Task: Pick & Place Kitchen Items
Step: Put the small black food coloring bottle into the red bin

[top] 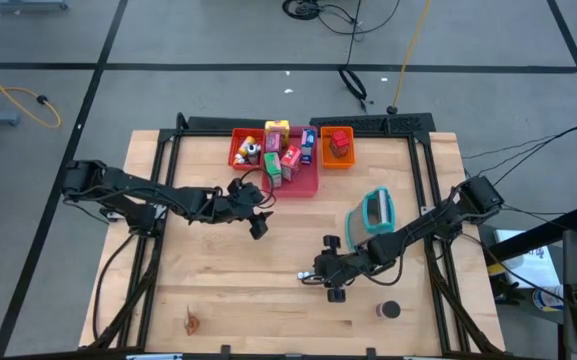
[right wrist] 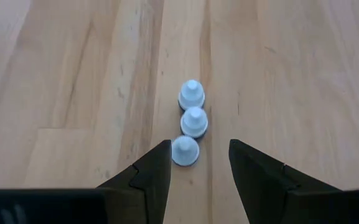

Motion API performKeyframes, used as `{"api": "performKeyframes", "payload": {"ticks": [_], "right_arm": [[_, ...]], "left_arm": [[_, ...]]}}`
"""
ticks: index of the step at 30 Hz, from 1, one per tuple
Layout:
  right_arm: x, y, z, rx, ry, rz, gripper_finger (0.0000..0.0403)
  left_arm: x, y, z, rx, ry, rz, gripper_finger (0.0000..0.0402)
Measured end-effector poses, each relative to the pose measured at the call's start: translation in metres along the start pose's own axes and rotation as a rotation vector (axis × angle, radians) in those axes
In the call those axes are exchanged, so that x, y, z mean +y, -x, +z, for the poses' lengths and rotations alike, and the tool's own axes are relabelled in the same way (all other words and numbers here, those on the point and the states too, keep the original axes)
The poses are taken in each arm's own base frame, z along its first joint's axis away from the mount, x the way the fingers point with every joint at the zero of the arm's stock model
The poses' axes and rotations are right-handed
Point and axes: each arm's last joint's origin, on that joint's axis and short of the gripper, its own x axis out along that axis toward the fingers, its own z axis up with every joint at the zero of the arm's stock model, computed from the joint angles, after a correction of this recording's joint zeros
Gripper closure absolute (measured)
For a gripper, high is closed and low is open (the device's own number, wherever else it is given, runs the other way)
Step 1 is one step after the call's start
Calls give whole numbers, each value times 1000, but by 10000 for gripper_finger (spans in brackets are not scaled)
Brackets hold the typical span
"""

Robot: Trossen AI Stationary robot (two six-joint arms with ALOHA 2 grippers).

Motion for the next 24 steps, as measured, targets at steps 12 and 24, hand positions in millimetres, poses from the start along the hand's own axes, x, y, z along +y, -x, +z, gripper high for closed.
{"api": "performKeyframes", "payload": {"ticks": [12,24], "right_arm": [[6,-19,-10,7,-9,54,248],[7,-25,-10,-15,-20,64,278]], "left_arm": [[0,0,0,1,1,1,135],[0,0,0,0,3,0,135]]}}
